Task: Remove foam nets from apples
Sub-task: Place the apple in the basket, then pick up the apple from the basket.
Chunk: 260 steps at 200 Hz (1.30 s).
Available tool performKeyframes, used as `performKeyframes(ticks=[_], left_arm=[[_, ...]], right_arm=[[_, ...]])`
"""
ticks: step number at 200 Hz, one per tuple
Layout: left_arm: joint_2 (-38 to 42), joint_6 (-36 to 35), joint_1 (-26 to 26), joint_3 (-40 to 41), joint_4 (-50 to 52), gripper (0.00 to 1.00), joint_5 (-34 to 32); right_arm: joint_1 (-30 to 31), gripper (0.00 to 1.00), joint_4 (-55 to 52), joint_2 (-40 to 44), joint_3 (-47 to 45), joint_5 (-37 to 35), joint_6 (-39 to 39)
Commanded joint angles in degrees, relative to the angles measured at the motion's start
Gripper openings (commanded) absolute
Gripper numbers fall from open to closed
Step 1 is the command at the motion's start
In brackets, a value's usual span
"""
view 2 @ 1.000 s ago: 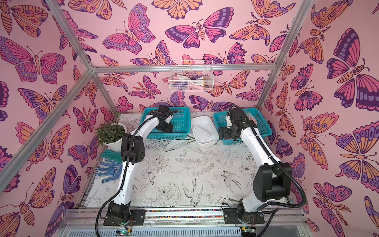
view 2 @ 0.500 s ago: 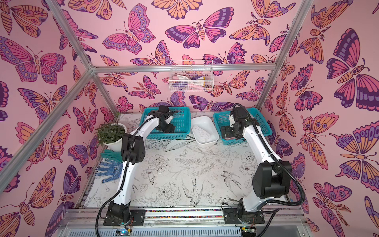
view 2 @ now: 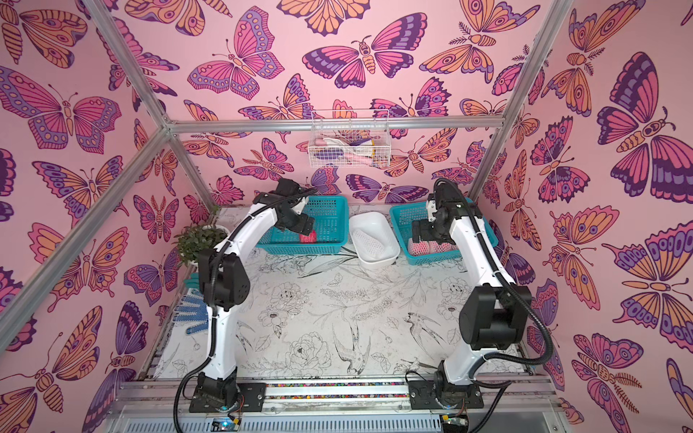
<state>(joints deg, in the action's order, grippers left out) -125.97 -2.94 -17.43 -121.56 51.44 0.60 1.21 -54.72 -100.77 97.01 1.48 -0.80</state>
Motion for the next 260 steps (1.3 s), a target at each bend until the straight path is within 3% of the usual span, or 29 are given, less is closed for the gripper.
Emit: performKeyframes(ticks=[1, 47, 87, 145, 260], left_arm=[[5.7, 2.5, 0.1, 7.1, -1.5, 0.95, 0.2], [20.4, 5.4, -0.2, 27.5, -10.4, 0.94, 4.3], [27.7, 5.8, -4.4, 37.1, -14.0, 0.93, 5.3], [27.8, 6.0, -7.8, 38.0, -16.6, 0.93, 6.2], [26.7, 4.9, -8.4, 38.1, -16.6, 0.93, 6.4]], right_arm=[[-0.2, 1.0, -7.1, -6.4, 5.8, 0.3, 0.4], [-0.2, 0.98, -5.6, -12.3, 8.5, -0.1, 0.9], [-0.1, 0.97, -5.5, -17.3, 10.6, -2.2, 1.6], [0.0, 0.94, -4.1, -21.5, 11.1, -2.1, 0.9], [0.5, 0.96, -4.3, -26.4, 13.1, -3.1, 1.3]])
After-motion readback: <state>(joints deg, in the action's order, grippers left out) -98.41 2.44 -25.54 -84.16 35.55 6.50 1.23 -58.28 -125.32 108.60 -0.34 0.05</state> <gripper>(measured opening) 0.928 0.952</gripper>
